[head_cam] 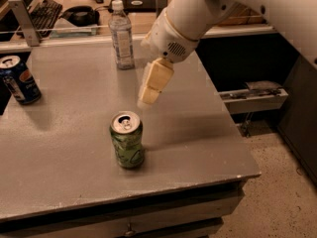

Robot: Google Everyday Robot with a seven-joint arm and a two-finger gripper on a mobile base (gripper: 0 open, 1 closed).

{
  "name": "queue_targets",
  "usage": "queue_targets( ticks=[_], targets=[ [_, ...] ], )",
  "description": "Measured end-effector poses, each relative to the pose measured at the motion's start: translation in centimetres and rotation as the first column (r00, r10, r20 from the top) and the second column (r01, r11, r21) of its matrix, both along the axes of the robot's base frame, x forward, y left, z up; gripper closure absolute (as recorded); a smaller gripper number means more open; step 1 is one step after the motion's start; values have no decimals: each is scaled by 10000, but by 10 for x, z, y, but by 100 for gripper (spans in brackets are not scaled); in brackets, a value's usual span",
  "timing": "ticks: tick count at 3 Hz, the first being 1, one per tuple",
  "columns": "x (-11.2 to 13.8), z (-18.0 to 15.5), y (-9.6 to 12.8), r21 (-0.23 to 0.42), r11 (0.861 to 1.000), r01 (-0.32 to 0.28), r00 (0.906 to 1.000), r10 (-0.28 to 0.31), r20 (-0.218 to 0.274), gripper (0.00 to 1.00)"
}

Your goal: Move pepsi can near blue plastic bottle

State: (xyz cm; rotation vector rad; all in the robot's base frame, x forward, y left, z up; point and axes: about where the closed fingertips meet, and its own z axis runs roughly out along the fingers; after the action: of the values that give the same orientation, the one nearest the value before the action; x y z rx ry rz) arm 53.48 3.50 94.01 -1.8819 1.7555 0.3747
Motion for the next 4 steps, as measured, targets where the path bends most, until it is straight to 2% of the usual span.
queue_targets(
  ticks=[1,2,3,4],
  targets=[
    [13,-2,52,1010,9928,-648,9977,622,286,0],
    [31,0,134,2274,9599,-1639,9862,1537,619,0],
    [42,-5,209,3310,9153,-2294,9733,2182,712,0],
    [49,-19,263,3994,8843,-2418,9698,2344,680,0]
  ],
)
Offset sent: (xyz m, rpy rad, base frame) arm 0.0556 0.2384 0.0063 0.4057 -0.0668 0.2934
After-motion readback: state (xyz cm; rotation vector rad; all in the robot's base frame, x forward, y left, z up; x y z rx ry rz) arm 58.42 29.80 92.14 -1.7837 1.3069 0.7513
